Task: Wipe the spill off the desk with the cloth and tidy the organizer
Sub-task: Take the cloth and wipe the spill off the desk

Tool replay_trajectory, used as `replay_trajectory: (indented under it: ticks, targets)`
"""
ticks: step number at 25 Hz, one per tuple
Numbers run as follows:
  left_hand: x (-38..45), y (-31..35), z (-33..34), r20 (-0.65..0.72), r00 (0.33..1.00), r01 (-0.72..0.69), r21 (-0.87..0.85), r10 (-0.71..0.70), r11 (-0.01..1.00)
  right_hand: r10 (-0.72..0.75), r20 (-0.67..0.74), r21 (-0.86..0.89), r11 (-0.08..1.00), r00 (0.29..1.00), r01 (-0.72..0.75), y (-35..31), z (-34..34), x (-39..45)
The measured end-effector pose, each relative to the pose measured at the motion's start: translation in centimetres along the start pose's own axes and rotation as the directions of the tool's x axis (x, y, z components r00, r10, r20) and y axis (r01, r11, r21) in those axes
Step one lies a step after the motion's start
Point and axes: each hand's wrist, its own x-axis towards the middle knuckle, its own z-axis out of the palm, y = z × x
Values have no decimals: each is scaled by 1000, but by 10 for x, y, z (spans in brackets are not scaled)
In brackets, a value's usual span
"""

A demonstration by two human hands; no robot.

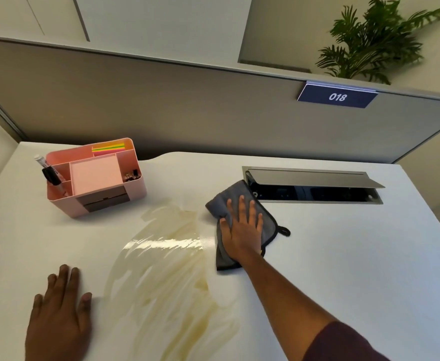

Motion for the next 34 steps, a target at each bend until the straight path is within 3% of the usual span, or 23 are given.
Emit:
replay_trajectory:
  ticks: [3, 8, 13, 14, 16, 18, 19, 21, 23, 24, 26, 28, 30, 31, 33, 34]
  targets:
    - [2, 1, 0, 19, 1000, -7, 18, 7, 1000, 61, 21, 25, 998, 998, -62, -16, -8, 38]
    - [3, -8, 6, -15, 1000, -25, 52, 26, 998, -220, 8, 1, 975, 975, 220, -5, 10, -16]
    - [2, -6, 4, 8, 1000, -29, 34, 28, 999, -1, 40, 18, 1000, 999, 0, -25, -11, 42]
    - [1, -6, 3, 11, 1000, -27, 33, 26, 999, -20, 45, 30, 999, 999, 19, -37, -11, 45]
    - [1, -7, 3, 16, 999, -30, 30, 29, 999, -210, 40, 46, 977, 977, 208, -56, 0, 27]
    - [-1, -9, 4, 24, 1000, -19, 10, 19, 1000, -446, 72, 11, 895, 892, 447, -53, 13, -1]
    - [-2, -8, 6, 21, 1000, -17, 10, 17, 1000, -498, 77, 20, 867, 864, 498, -45, 9, 1]
    - [-2, -7, 4, 15, 1000, -8, 4, 8, 1000, -447, 79, 53, 895, 891, 444, -43, -1, 27]
    - [-1, -6, 3, 34, 999, -3, -9, 4, 1000, -251, 97, 103, 965, 963, 241, -57, -15, 58]
    - [-2, -4, 2, 36, 999, -1, -12, 1, 1000, -231, 103, 90, 971, 968, 222, -71, -14, 63]
    - [-3, -4, 2, 19, 1000, 1, -29, -1, 1000, -412, 84, 36, 911, 907, 411, -100, 1, 50]
    - [-3, -5, 2, 12, 1000, 8, -42, -7, 999, -665, 109, -14, 742, 739, 670, -100, 17, 23]
    - [-3, -5, 2, 9, 1000, 15, -46, -15, 999, -753, 110, -3, 652, 649, 758, -85, 14, 31]
    - [-3, -4, 2, 9, 1000, 13, -43, -12, 999, -727, 101, 0, 683, 679, 731, -84, 9, 45]
    - [-2, -3, 1, 17, 1000, 7, -35, -7, 999, -554, 87, -14, 830, 828, 557, -94, 2, 60]
    - [-3, -3, 1, 19, 1000, 11, -30, -10, 1000, -495, 81, -17, 867, 865, 498, -104, 5, 58]
